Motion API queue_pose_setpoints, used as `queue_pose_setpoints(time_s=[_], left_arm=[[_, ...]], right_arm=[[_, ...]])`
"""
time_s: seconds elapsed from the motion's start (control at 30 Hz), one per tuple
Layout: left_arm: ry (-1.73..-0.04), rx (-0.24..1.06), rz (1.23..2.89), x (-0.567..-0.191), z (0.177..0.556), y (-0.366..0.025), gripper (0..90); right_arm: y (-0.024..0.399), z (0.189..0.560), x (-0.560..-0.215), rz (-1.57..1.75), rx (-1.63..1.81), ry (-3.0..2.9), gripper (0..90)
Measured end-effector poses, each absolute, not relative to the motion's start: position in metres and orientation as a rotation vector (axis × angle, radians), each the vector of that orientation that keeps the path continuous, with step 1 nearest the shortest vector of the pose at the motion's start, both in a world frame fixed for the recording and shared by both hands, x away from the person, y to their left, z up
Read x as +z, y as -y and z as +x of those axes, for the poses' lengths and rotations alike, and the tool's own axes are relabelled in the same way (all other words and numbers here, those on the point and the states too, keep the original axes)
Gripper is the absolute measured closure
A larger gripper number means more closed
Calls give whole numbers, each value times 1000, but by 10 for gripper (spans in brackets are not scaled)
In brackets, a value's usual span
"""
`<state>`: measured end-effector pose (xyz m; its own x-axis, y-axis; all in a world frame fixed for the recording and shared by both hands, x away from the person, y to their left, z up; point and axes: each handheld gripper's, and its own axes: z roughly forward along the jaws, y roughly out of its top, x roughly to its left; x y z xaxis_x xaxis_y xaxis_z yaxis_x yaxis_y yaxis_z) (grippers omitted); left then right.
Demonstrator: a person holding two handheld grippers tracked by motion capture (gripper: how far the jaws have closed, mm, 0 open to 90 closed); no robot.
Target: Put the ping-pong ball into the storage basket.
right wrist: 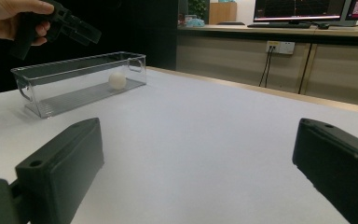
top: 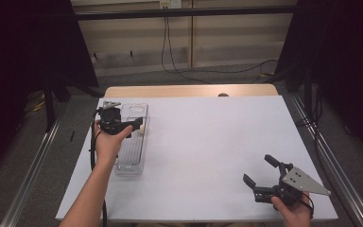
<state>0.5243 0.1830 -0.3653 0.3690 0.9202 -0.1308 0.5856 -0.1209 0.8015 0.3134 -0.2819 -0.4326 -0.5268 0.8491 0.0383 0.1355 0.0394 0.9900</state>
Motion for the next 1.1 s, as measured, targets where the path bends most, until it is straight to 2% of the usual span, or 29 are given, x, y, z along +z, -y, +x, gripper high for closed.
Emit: queue_pose_setpoints(time_s=[1.1], left_arm=[[-1180,520,1770,-371,485,-186,56]], right_arm=[[281,313,-432,1004,1540,-1721,14]])
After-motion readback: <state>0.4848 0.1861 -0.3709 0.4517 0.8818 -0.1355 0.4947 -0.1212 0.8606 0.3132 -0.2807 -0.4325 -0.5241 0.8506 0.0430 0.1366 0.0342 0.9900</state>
